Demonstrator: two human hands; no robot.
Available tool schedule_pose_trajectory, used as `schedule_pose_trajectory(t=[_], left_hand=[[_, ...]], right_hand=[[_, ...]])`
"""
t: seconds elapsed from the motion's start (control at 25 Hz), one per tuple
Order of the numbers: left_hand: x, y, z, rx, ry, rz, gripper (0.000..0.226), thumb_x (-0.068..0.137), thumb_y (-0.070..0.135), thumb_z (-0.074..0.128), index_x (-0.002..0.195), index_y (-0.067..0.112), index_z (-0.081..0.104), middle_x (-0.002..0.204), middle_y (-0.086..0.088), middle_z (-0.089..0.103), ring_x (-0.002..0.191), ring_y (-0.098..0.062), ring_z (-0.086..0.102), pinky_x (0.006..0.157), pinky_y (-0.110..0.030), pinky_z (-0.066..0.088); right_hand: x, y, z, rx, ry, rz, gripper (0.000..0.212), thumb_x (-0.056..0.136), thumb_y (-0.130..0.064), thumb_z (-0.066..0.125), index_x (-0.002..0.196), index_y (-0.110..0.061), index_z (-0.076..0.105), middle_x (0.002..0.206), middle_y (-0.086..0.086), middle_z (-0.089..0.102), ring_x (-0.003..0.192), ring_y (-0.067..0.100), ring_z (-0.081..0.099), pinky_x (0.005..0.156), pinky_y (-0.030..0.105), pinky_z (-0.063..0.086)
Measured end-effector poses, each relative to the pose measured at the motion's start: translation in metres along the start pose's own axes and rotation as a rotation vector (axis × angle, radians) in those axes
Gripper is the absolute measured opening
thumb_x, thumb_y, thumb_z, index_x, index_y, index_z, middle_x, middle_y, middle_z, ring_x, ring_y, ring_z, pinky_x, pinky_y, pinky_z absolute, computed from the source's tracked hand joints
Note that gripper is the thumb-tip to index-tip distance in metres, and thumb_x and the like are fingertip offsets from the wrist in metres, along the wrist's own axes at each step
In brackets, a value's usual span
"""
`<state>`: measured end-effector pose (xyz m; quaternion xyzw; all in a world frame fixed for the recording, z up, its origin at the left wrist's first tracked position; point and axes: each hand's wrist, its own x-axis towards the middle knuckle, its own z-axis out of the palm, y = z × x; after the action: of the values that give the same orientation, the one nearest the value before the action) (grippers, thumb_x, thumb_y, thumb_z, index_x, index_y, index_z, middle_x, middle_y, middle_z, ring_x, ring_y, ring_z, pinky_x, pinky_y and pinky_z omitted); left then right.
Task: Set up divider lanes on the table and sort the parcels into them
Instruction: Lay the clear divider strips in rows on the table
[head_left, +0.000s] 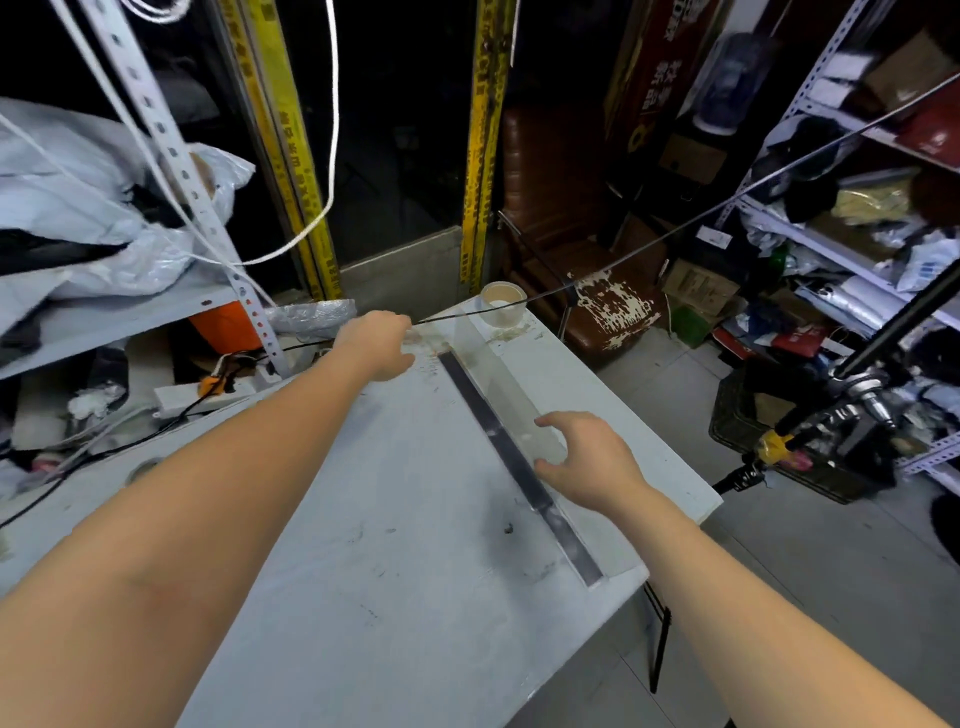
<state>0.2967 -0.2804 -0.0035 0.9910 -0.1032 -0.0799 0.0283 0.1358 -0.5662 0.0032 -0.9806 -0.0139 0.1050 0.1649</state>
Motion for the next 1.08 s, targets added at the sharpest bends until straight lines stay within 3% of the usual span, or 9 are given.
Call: schedule_pose_trajectory(t=[0.16, 0.32, 0.44, 0.6, 0.68, 0.8, 1.08], left_hand=[[-0.083, -0.035, -0.023, 0.025, -0.04, -0.155, 0.043, 0.093, 0.041, 0.062, 0.128, 0.016, 0.058, 0.128, -0.007, 0.063, 0.114, -0.03, 0.061, 0.087, -0.042, 0.055], [-0.185, -0.063, -0.054, -0.024, 0.005, -0.313, 0.037, 0.091, 0.041, 0.061, 0.122, 0.02, 0.059, 0.123, -0.005, 0.063, 0.108, -0.03, 0.061, 0.08, -0.04, 0.053], [-0.263, -0.08, -0.071, -0.068, 0.04, -0.404, 0.034, 0.089, 0.039, 0.064, 0.115, 0.018, 0.059, 0.118, -0.003, 0.064, 0.104, -0.028, 0.06, 0.077, -0.039, 0.051], [-0.351, -0.098, -0.072, -0.08, 0.053, -0.51, 0.052, 0.089, 0.043, 0.066, 0.134, 0.018, 0.056, 0.126, -0.006, 0.063, 0.114, -0.031, 0.06, 0.084, -0.041, 0.053], [-0.385, -0.109, -0.065, -0.076, 0.038, -0.535, 0.058, 0.091, 0.044, 0.065, 0.141, 0.016, 0.051, 0.131, -0.008, 0.061, 0.119, -0.031, 0.058, 0.089, -0.044, 0.053], [-0.421, -0.133, -0.049, -0.053, 0.023, -0.552, 0.051, 0.093, 0.04, 0.062, 0.136, 0.013, 0.055, 0.133, -0.007, 0.061, 0.12, -0.029, 0.057, 0.09, -0.042, 0.053], [-0.441, -0.191, 0.003, -0.146, 0.008, -0.454, 0.051, 0.095, 0.029, 0.063, 0.141, 0.009, 0.054, 0.143, -0.011, 0.055, 0.13, -0.031, 0.053, 0.104, -0.045, 0.048]], right_hand=[[0.0, -0.051, -0.016, -0.051, 0.018, -0.115, 0.061, 0.084, -0.038, 0.073, 0.141, -0.03, 0.054, 0.137, 0.0, 0.061, 0.124, 0.025, 0.057, 0.095, 0.044, 0.055], [-0.018, -0.1, -0.016, -0.064, 0.037, -0.258, 0.065, 0.084, -0.039, 0.073, 0.144, -0.028, 0.051, 0.139, 0.0, 0.061, 0.121, 0.025, 0.06, 0.084, 0.037, 0.053], [-0.043, -0.138, -0.009, -0.039, 0.017, -0.348, 0.067, 0.084, -0.038, 0.073, 0.146, -0.029, 0.049, 0.145, -0.002, 0.058, 0.123, 0.023, 0.059, 0.087, 0.039, 0.056], [-0.081, -0.187, 0.004, -0.016, -0.018, -0.444, 0.065, 0.084, -0.037, 0.072, 0.145, -0.031, 0.049, 0.145, -0.002, 0.057, 0.123, 0.023, 0.058, 0.086, 0.039, 0.057], [-0.096, -0.21, 0.013, -0.011, -0.045, -0.493, 0.064, 0.085, -0.036, 0.071, 0.145, -0.03, 0.049, 0.143, -0.003, 0.058, 0.127, 0.024, 0.055, 0.081, 0.035, 0.051], [-0.116, -0.243, 0.03, -0.032, -0.074, -0.532, 0.062, 0.087, -0.035, 0.071, 0.145, -0.03, 0.049, 0.143, -0.003, 0.057, 0.128, 0.023, 0.054, 0.076, 0.032, 0.043], [-0.138, -0.295, 0.079, -0.029, -0.151, -0.476, 0.058, 0.087, -0.034, 0.07, 0.143, -0.028, 0.053, 0.14, -0.002, 0.059, 0.127, 0.021, 0.055, 0.087, 0.034, 0.051]])
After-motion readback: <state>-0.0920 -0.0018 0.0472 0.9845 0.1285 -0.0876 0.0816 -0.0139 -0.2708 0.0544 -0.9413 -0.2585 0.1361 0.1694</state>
